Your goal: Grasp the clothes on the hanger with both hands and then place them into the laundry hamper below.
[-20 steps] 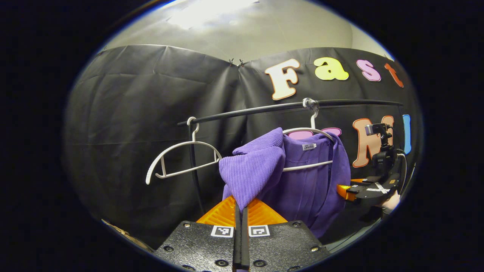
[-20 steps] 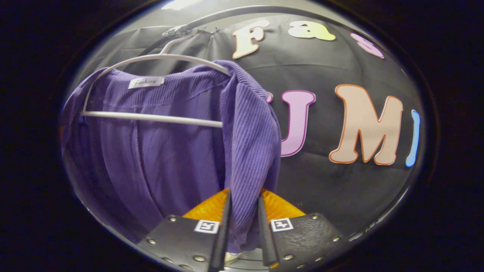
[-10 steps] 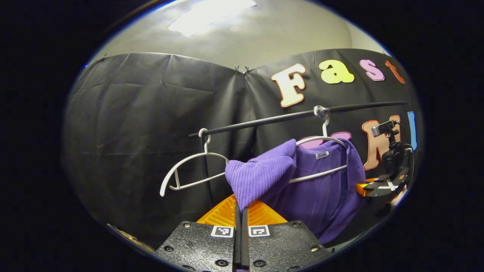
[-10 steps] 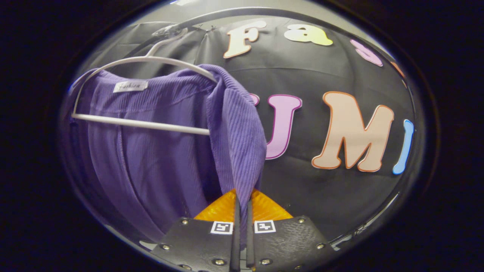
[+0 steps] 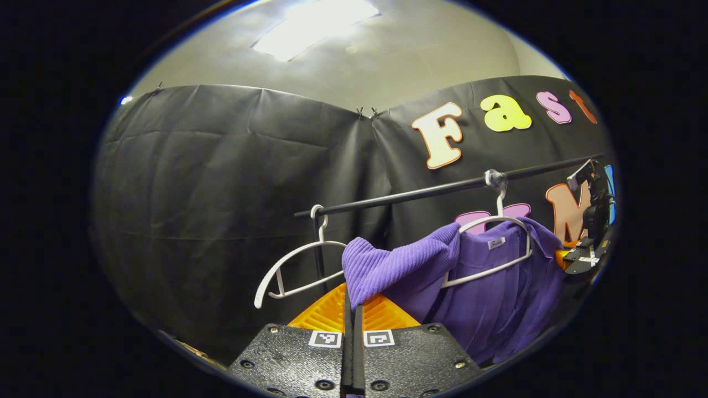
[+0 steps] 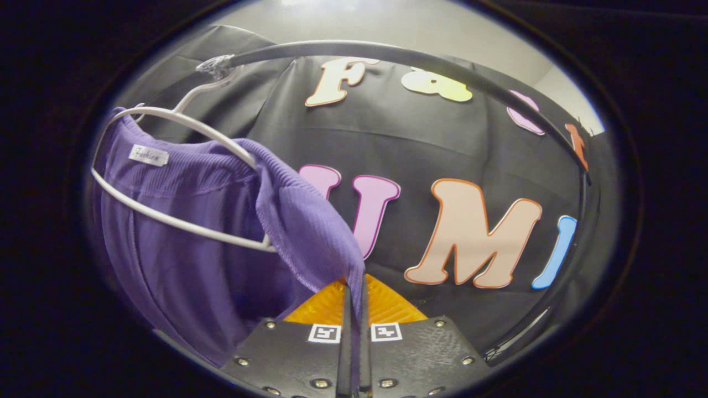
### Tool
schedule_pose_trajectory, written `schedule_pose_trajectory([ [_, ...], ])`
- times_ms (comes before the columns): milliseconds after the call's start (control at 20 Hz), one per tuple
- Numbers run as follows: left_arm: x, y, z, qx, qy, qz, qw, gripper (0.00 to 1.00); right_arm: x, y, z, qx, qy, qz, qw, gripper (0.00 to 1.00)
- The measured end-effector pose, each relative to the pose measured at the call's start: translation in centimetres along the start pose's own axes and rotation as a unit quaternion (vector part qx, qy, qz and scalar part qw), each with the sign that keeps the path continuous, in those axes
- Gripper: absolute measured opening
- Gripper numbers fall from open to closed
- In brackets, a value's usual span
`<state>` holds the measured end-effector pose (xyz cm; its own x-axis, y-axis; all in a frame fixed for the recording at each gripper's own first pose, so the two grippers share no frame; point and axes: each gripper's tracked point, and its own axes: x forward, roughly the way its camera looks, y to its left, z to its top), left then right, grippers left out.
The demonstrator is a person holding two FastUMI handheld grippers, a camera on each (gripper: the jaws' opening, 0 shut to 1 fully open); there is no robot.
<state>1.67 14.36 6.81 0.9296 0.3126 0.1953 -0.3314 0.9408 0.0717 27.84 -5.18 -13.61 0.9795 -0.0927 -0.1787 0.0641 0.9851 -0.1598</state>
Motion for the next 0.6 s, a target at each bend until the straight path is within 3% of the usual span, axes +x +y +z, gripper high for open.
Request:
schedule_pose_trajectory([
  [600,2.4,2.7,1.8,0.006,-0.032,0.024,0.999,0.0,1.9,-3.3,3.4,-0.009,-0.035,-0.041,0.999,0.06],
])
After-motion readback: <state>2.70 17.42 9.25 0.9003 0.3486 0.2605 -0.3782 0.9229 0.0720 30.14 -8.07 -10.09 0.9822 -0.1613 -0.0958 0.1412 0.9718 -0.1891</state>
